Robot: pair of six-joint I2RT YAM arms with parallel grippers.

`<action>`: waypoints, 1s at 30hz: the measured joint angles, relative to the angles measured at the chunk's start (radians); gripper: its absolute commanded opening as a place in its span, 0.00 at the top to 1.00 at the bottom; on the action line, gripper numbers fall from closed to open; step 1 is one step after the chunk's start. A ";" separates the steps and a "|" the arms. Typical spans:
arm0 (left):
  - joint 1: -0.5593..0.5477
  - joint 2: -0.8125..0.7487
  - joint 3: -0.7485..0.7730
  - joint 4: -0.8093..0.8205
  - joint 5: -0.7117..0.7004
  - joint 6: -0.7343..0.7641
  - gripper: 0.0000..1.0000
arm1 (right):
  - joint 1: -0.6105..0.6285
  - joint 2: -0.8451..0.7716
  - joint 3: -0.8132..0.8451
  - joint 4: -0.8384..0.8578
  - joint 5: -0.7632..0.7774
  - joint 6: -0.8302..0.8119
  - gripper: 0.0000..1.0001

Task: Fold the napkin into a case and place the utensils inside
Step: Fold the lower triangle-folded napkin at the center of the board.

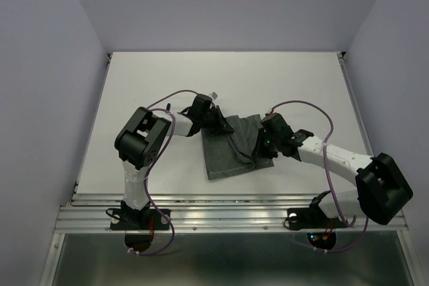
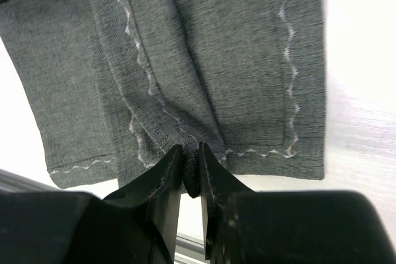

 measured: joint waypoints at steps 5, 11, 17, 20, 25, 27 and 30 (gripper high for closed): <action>0.000 0.000 0.000 0.000 0.000 0.001 1.00 | 0.025 0.026 0.000 0.010 -0.011 0.001 0.93; 0.000 0.000 0.000 -0.001 0.003 0.003 1.00 | 0.076 0.078 0.004 0.023 -0.019 0.003 0.99; 0.000 0.000 0.000 -0.003 0.008 0.004 1.00 | 0.126 0.095 0.018 0.024 -0.019 0.011 0.99; 0.000 0.000 0.000 -0.003 0.009 0.004 1.00 | 0.139 0.095 0.039 0.024 -0.016 0.016 0.99; 0.000 0.000 0.000 -0.003 0.009 0.004 1.00 | 0.164 0.095 0.060 0.016 0.013 0.019 0.99; 0.000 0.000 0.000 -0.003 0.008 0.004 1.00 | 0.172 0.095 0.063 0.014 0.022 0.019 0.99; 0.000 0.000 0.000 -0.003 0.009 0.004 1.00 | 0.179 0.098 0.071 0.007 0.031 0.019 0.99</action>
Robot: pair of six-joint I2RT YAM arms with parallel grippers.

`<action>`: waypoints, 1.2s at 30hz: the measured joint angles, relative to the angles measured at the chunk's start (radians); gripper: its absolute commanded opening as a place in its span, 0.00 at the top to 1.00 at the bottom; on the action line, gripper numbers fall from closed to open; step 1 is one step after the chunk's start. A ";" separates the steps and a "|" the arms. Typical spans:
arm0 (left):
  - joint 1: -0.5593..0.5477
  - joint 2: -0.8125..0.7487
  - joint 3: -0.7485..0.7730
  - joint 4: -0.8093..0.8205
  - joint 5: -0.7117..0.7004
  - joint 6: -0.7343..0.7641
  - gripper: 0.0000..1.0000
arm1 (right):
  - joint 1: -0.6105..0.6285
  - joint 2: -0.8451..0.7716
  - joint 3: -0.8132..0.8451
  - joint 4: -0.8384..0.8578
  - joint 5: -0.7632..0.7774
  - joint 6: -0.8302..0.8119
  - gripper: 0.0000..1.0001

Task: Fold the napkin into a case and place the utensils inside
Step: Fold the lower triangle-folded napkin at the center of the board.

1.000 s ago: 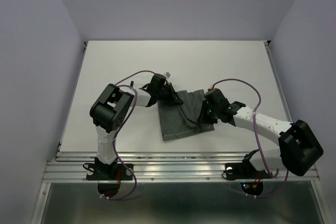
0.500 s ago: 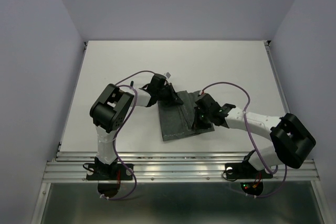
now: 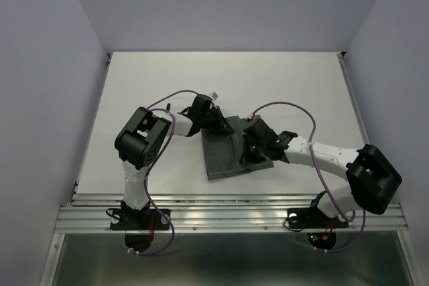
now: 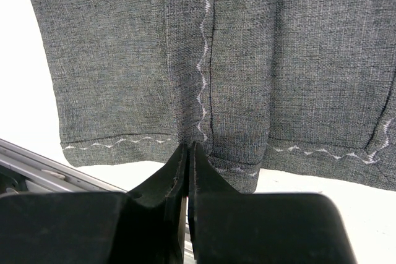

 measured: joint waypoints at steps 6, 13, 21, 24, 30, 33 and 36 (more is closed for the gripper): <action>0.000 0.000 0.000 0.000 0.001 0.000 1.00 | 0.023 0.056 0.035 -0.015 0.007 -0.011 0.97; 0.000 0.000 0.000 -0.005 0.009 0.000 1.00 | 0.049 0.132 0.047 -0.014 0.014 -0.019 0.86; 0.000 0.000 0.021 -0.045 0.009 0.008 1.00 | 0.056 0.120 0.033 0.018 0.021 0.000 0.51; 0.000 0.000 0.034 -0.071 0.009 0.018 1.00 | 0.057 0.104 0.016 0.036 0.022 0.008 0.50; 0.000 -0.012 0.066 -0.140 0.005 0.051 0.95 | 0.057 0.065 -0.013 0.034 0.029 0.012 0.57; 0.000 -0.031 0.080 -0.173 -0.004 0.069 0.94 | 0.057 0.052 -0.019 0.031 0.030 0.012 0.58; 0.000 -0.052 0.105 -0.204 -0.013 0.089 0.94 | 0.057 0.040 -0.025 0.029 0.029 0.015 0.60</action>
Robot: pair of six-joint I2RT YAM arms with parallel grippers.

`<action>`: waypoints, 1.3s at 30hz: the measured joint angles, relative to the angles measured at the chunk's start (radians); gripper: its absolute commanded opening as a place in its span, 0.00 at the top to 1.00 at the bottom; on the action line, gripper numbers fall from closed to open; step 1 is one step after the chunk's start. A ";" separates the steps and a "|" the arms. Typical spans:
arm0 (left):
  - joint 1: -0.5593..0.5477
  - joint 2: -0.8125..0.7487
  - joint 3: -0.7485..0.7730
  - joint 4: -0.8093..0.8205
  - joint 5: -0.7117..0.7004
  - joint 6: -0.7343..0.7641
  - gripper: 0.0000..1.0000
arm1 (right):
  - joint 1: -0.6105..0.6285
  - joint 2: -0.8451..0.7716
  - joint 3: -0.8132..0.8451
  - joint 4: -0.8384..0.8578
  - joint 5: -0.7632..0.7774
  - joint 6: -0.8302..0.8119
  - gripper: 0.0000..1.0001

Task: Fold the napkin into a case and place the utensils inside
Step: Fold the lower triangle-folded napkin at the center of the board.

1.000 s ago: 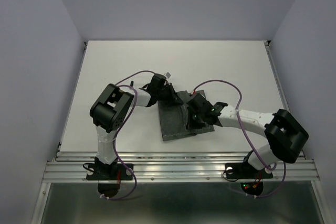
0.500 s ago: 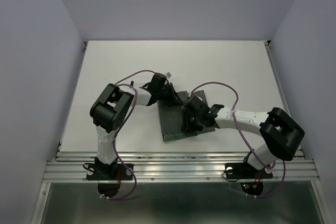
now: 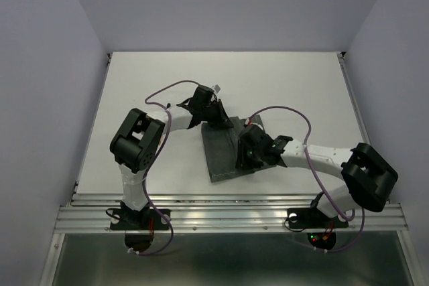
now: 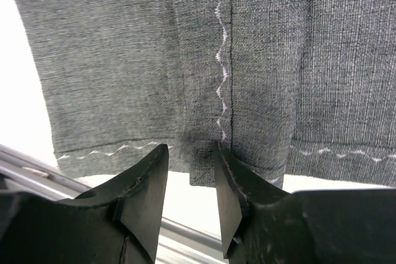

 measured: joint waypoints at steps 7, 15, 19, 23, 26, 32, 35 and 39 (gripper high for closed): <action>0.000 -0.013 0.045 -0.030 -0.015 0.028 1.00 | 0.000 -0.114 0.000 -0.022 0.035 0.020 0.71; 0.000 0.014 0.080 -0.067 -0.025 0.049 1.00 | 0.000 -0.157 -0.012 -0.032 0.143 0.086 0.91; 0.000 0.050 0.107 -0.089 -0.039 0.063 1.00 | 0.000 -0.109 -0.026 -0.047 0.159 0.116 0.94; 0.000 0.083 0.133 -0.108 -0.049 0.073 1.00 | 0.000 -0.068 -0.041 -0.047 0.159 0.125 0.97; 0.002 0.113 0.158 -0.116 -0.053 0.079 1.00 | 0.000 -0.032 -0.061 -0.031 0.153 0.131 0.98; 0.007 0.133 0.176 -0.128 -0.056 0.090 1.00 | -0.001 -0.037 -0.066 -0.012 0.151 0.131 0.98; 0.007 0.133 0.177 -0.133 -0.054 0.097 1.00 | -0.001 -0.084 -0.069 -0.037 0.169 0.132 0.98; 0.007 0.130 0.177 -0.135 -0.056 0.105 1.00 | -0.001 -0.196 -0.073 -0.058 0.212 0.134 0.98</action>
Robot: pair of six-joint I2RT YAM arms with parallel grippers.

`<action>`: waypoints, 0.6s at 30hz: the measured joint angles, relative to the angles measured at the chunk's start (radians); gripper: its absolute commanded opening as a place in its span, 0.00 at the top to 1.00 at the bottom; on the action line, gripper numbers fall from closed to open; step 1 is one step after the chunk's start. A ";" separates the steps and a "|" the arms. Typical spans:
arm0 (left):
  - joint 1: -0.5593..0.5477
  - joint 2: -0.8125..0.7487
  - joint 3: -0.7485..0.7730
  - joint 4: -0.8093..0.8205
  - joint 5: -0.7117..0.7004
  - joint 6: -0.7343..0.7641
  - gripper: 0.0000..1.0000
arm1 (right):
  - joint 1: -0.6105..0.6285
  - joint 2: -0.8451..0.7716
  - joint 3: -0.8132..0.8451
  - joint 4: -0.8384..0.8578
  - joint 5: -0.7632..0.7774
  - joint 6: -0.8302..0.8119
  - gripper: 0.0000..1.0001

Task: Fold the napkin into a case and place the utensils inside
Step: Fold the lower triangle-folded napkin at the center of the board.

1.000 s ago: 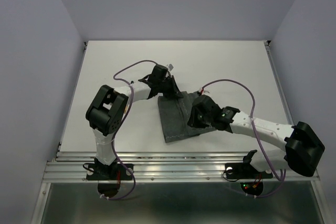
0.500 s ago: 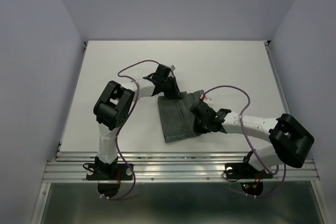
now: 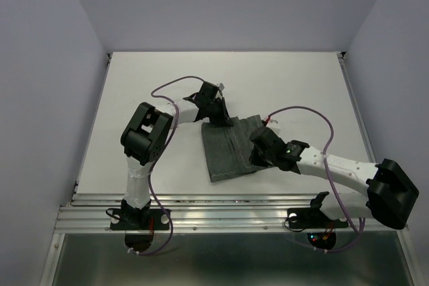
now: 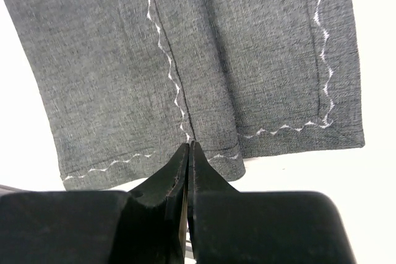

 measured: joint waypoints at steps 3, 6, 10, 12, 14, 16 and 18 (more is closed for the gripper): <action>0.000 -0.012 0.000 -0.010 -0.005 0.005 1.00 | 0.000 0.004 0.001 -0.003 0.016 0.002 0.99; 0.002 -0.036 0.000 -0.025 -0.012 0.011 1.00 | 0.000 0.059 -0.003 -0.008 0.012 0.005 0.99; 0.010 -0.060 0.000 -0.037 -0.019 0.020 1.00 | 0.000 0.105 -0.034 0.011 0.000 0.011 0.99; 0.016 -0.061 0.000 -0.040 -0.023 0.024 1.00 | 0.000 0.108 -0.034 0.023 -0.002 0.012 0.99; 0.024 -0.061 0.000 -0.050 -0.024 0.027 1.00 | 0.000 0.108 -0.035 0.028 -0.003 0.012 0.99; 0.026 -0.061 0.004 -0.061 -0.024 0.031 1.00 | 0.000 0.108 -0.036 0.030 -0.003 0.011 0.99; 0.031 -0.045 0.031 -0.076 -0.024 0.039 1.00 | 0.000 0.108 -0.036 0.030 -0.003 0.011 0.99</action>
